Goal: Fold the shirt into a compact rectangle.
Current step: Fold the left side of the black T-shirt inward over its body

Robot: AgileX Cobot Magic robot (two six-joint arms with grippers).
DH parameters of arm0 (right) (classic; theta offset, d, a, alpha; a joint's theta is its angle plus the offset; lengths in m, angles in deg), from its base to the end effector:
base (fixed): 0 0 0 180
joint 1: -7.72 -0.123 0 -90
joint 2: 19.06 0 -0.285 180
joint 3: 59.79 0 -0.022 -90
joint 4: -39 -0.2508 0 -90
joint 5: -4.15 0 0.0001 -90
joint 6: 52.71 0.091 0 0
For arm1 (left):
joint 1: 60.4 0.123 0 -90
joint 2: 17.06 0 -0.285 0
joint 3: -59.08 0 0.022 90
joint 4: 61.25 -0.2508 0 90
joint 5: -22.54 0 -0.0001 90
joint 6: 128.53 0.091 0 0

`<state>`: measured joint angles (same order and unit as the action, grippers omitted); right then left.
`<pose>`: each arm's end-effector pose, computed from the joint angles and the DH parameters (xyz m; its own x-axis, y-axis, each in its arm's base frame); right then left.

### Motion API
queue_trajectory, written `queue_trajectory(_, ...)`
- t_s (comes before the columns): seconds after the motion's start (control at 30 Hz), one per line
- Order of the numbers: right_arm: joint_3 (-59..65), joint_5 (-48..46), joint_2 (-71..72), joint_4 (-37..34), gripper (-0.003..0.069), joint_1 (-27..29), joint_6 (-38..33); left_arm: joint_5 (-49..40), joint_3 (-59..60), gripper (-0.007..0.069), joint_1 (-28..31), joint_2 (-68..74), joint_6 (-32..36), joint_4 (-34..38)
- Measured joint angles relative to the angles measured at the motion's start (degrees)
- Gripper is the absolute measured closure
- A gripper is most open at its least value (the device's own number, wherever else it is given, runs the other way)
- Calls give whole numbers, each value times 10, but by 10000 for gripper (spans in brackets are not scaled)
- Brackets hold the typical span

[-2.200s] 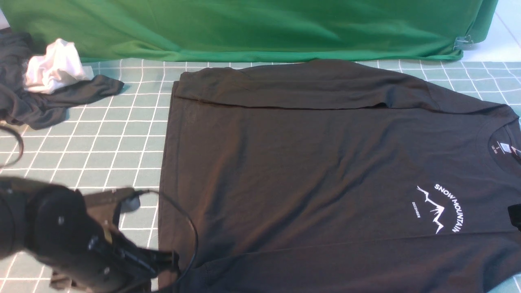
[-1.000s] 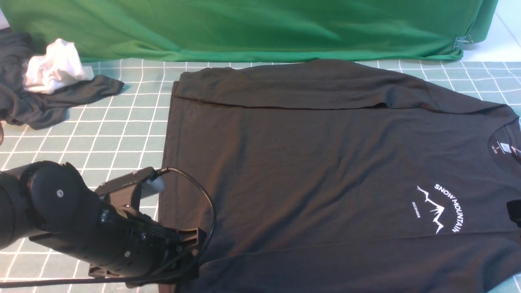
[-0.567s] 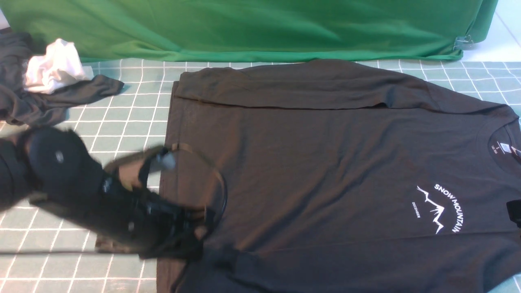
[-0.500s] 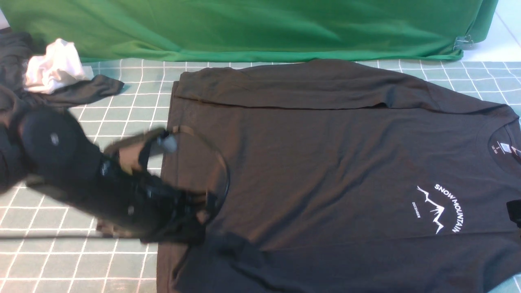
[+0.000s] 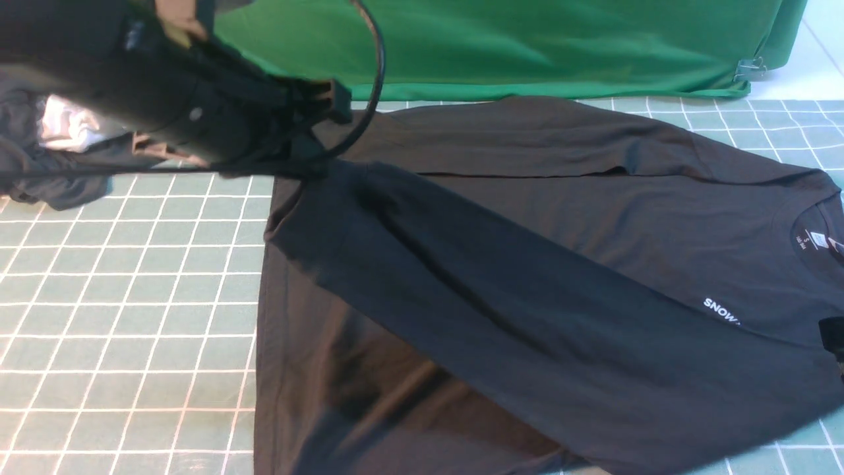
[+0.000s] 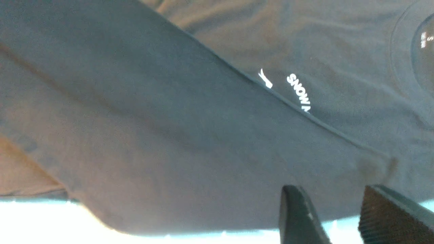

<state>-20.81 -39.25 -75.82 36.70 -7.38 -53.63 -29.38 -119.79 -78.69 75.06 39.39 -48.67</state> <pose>0.1490 0.0428 0.2893 -0.7335 -0.1843 -0.6542 -0.2682 0.9629 0.0294 0.2934 -0.1134 0.3425 -0.8642 -0.0678 -0.4985 0.1163 0.9371 -0.3291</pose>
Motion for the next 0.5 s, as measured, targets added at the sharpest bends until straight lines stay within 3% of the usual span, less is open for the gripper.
queue_trajectory(0.23, 0, 0, 0, 0, 398, 0, 1, 31, -21, 619, 0, 121, -65, -126)
queue_trajectory(0.5, 0, 0, 0, 0, 398, 0, 1, 35, -74, 616, 2, 225, -123, -188)
